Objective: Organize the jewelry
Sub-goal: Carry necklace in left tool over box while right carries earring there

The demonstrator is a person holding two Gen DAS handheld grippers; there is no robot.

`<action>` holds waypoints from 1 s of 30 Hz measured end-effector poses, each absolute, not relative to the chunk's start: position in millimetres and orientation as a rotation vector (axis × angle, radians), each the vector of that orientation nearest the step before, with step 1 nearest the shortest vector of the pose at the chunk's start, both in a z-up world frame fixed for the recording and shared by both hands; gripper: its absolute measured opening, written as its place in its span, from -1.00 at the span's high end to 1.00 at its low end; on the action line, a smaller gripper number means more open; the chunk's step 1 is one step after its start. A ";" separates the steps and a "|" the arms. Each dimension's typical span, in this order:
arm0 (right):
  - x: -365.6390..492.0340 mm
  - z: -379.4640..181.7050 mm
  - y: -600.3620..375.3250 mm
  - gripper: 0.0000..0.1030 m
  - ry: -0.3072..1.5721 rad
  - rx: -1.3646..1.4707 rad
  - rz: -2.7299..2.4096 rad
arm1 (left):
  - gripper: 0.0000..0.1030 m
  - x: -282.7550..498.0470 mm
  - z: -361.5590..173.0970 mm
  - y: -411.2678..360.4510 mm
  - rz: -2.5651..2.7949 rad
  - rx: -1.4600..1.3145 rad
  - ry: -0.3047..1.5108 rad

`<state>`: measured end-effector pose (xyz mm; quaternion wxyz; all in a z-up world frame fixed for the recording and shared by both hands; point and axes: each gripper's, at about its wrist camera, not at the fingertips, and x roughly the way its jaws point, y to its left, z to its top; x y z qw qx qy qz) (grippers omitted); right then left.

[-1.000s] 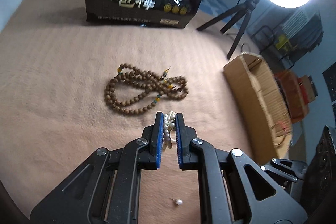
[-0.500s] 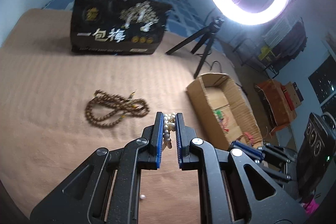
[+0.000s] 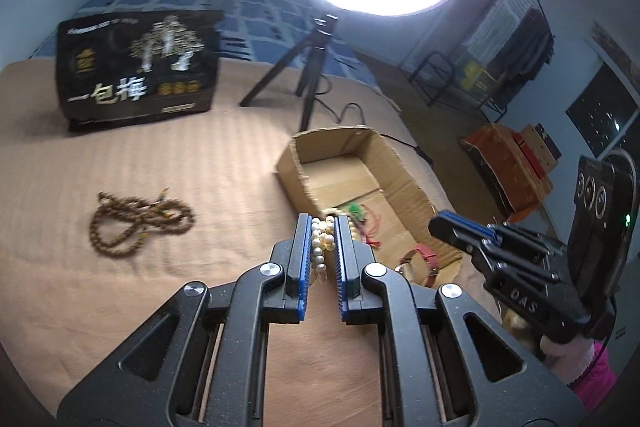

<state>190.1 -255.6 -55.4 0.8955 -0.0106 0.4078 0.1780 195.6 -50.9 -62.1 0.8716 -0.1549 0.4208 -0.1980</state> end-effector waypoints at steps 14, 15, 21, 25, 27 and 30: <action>212.2 -63.0 -305.6 0.88 0.865 0.051 0.268 | 0.82 207.1 -72.0 -127.0 -0.504 -0.273 0.908; 213.8 -64.6 -308.0 0.88 0.869 0.055 0.263 | 0.82 207.8 -74.3 -130.4 -0.507 -0.269 0.913; 220.2 -75.1 -315.7 0.88 0.896 0.071 0.246 | 0.82 207.2 -89.3 -147.3 -0.511 -0.234 0.943; 221.9 -81.3 -316.6 0.88 0.915 0.068 0.244 | 0.82 205.0 -96.1 -153.3 -0.509 -0.214 0.959; 222.9 -83.9 -317.1 0.87 0.921 0.064 0.242 | 0.82 204.4 -98.2 -155.4 -0.508 -0.206 0.965; 223.8 -86.4 -318.1 0.87 0.930 0.071 0.239 | 0.82 203.3 -101.3 -157.5 -0.510 -0.197 0.973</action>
